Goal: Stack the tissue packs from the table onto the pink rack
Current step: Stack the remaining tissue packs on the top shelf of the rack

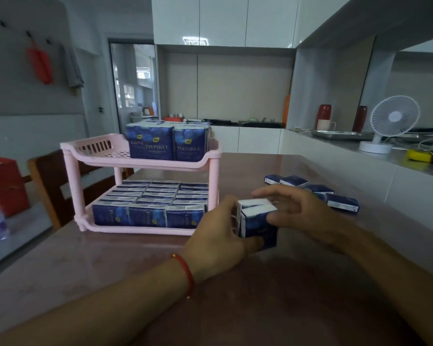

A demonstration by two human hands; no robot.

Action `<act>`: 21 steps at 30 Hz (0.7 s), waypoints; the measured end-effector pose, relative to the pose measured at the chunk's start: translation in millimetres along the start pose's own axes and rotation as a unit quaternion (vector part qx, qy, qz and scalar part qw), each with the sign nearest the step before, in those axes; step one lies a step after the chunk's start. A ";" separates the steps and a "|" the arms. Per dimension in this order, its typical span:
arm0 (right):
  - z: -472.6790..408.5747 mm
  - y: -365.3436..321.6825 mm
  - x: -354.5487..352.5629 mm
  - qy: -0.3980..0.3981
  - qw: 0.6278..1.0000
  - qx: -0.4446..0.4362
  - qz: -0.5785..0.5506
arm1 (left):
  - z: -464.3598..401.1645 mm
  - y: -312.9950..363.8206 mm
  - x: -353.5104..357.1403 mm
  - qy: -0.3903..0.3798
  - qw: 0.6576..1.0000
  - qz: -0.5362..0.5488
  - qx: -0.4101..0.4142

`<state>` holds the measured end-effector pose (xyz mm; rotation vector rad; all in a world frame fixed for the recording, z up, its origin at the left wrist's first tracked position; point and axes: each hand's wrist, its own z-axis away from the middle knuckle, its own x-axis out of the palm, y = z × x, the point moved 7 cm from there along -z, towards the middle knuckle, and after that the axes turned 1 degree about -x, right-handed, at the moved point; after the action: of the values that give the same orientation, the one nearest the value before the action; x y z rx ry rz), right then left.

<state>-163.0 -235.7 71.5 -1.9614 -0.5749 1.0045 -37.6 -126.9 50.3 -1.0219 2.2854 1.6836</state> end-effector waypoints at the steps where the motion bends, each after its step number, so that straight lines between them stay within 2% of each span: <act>1: 0.5 -3.5 1.1 0.007 1.000 -0.011 -0.025 | 4.9 5.2 -9.2 0.002 1.000 0.010 -0.001; 5: 2.1 2.3 3.9 0.013 0.998 0.000 -0.066 | 31.1 31.1 -60.3 0.008 0.998 0.064 0.006; 7: -1.3 9.2 5.8 0.007 1.000 0.012 -0.018 | 43.9 46.0 -93.8 0.013 0.996 0.089 0.017; 10: -5.7 9.0 12.7 0.041 0.996 -0.010 0.074 | 51.0 56.8 -153.4 0.062 0.993 0.103 0.012; 14: -10.1 2.3 44.3 0.061 0.980 -0.003 0.189 | 34.1 48.0 -224.9 0.115 0.992 0.047 -0.001; 17: -30.8 -8.2 50.3 0.177 0.974 -0.002 0.141 | 11.6 43.8 -252.2 0.104 0.994 -0.024 -0.008; 21: -53.9 -1.0 55.1 0.307 0.948 0.052 0.065 | -14.5 43.2 -264.7 0.099 0.993 -0.058 -0.022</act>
<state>-87.3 -222.3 66.1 -2.0907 -0.0419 0.4353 143.5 -16.2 215.0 -1.3589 2.2617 1.6600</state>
